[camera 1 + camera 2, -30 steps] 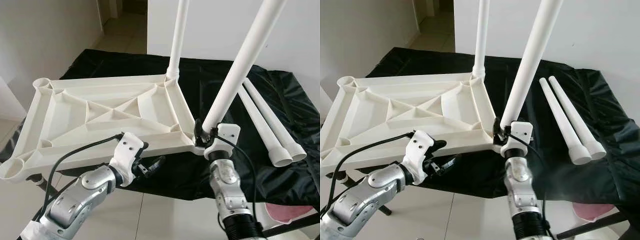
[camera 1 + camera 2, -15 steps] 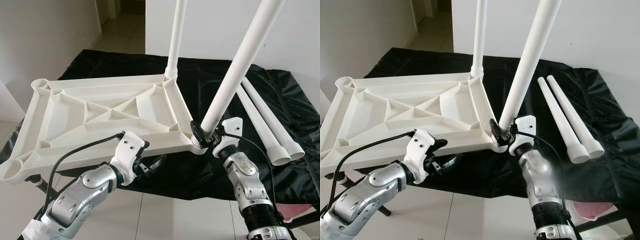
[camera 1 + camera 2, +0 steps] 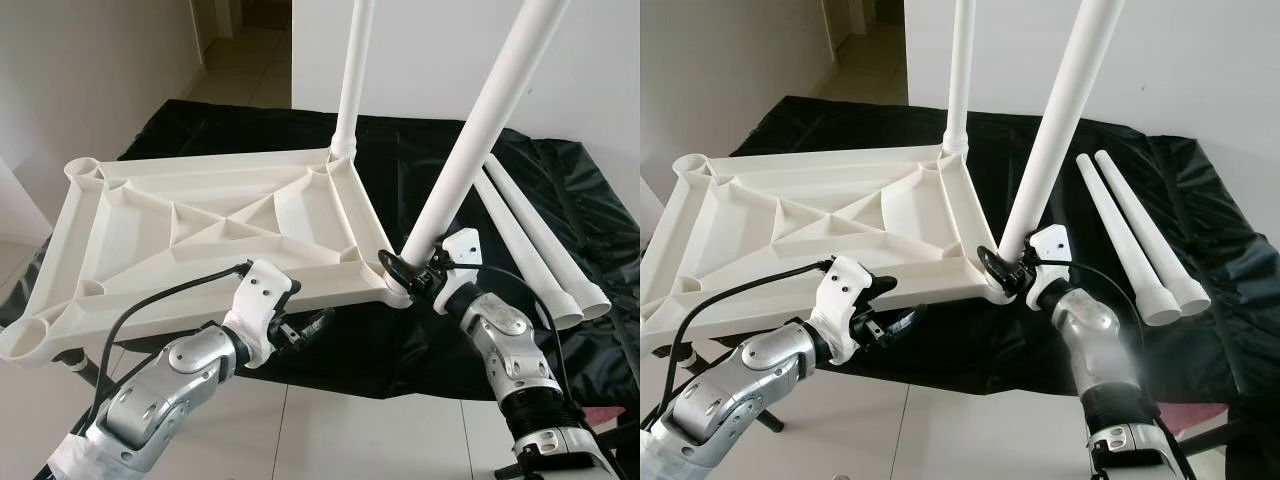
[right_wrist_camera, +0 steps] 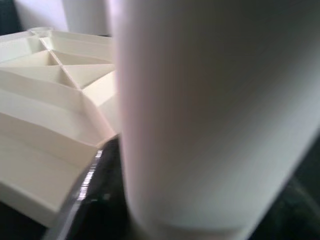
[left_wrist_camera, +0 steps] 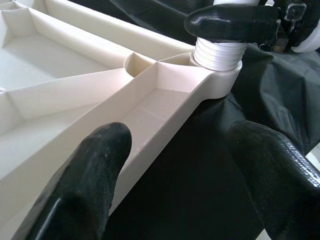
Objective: Building children table
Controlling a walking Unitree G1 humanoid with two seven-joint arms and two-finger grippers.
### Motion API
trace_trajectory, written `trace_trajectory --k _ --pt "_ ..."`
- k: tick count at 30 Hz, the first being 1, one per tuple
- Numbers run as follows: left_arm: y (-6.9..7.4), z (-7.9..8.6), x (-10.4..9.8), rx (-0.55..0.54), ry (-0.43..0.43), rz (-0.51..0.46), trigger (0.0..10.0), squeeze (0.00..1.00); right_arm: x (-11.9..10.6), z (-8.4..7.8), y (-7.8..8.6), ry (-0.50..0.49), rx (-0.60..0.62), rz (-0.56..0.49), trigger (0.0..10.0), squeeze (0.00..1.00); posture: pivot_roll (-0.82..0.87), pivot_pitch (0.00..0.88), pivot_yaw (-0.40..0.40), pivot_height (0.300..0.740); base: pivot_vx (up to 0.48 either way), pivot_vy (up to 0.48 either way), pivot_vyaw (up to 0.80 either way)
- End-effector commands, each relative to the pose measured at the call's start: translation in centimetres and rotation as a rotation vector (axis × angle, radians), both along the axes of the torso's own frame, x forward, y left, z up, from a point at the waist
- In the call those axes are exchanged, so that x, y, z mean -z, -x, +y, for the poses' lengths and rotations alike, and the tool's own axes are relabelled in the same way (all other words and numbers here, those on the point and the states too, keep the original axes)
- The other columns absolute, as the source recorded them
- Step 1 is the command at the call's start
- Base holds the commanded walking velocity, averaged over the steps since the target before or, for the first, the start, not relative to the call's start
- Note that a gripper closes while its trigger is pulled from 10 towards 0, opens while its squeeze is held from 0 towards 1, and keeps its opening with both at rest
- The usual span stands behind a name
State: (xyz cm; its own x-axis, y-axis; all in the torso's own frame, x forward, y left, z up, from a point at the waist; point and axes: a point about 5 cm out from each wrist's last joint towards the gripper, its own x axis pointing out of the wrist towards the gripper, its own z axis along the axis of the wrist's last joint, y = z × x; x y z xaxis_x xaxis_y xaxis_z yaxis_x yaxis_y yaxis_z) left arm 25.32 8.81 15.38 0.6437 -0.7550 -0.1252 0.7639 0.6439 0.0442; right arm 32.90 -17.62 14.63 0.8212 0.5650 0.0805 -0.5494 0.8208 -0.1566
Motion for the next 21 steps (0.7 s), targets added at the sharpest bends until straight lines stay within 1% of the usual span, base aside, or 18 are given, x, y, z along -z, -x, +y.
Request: trace_trajectory --k 1,2,3,4,6,11,13,16,19,20,21 --pt "0.7 -0.7 0.2 0.176 0.005 0.022 10.0 0.0 0.4 -0.6 0.0 -0.007 0.005 0.03 0.0 0.0 0.03 0.067 -0.001 0.74 0.0 0.0 0.0" --pt "0.7 -0.7 0.2 0.175 0.006 0.022 10.0 0.0 0.6 -1.0 -0.1 -0.009 0.028 0.042 6.6 0.0 0.03 0.069 -0.002 0.74 0.0 0.0 0.0" --pt "0.7 -0.7 0.2 0.175 0.006 0.022 10.0 0.0 0.6 -1.0 -0.1 -0.009 0.028 0.042 6.6 0.0 0.03 0.069 -0.002 0.74 0.0 0.0 0.0" --pt "0.7 -0.6 0.2 0.173 0.007 0.023 10.0 0.0 0.8 -1.4 -0.1 -0.005 0.05 0.051 10.0 0.0 0.03 0.075 0.0 0.74 0.0 0.0 0.0" --pt "0.7 -0.6 0.2 0.172 0.006 0.024 10.0 0.0 1.1 -1.8 -0.2 -0.011 0.082 0.073 10.0 0.0 0.03 0.075 -0.001 0.74 0.0 0.0 0.0" --pt "0.7 -0.5 0.2 0.17 0.005 0.025 10.0 0.0 1.2 -2.0 -0.3 -0.03 0.107 0.076 10.0 0.0 0.03 0.08 0.0 0.74 0.0 0.0 0.0" --pt "0.7 -0.5 0.2 0.17 0.004 0.026 10.0 0.0 1.2 -2.0 -0.4 -0.051 0.149 0.083 10.0 0.0 0.03 0.085 -0.003 0.74 0.0 0.0 0.0" --pt "0.8 -0.5 0.2 0.171 0.007 0.027 10.0 0.0 1.1 -1.5 -0.4 -0.075 0.199 0.087 10.0 0.0 0.03 0.085 -0.003 0.74 0.0 0.0 0.0" --pt "0.7 -0.5 0.2 0.167 0.007 0.027 10.0 0.0 1.0 -1.3 -0.4 -0.077 0.233 0.072 10.0 0.0 0.03 0.087 -0.003 0.74 0.0 0.0 0.0" --pt "0.8 -0.5 0.2 0.167 0.007 0.028 10.0 0.0 1.0 -0.9 -0.3 -0.068 0.25 0.076 10.0 0.0 0.03 0.087 -0.006 0.74 0.0 0.0 0.0" --pt "0.8 -0.5 0.2 0.168 0.007 0.028 10.0 0.0 1.0 0.2 -0.1 -0.096 0.298 0.088 10.0 0.0 0.03 0.087 -0.006 0.74 0.0 0.0 0.0"
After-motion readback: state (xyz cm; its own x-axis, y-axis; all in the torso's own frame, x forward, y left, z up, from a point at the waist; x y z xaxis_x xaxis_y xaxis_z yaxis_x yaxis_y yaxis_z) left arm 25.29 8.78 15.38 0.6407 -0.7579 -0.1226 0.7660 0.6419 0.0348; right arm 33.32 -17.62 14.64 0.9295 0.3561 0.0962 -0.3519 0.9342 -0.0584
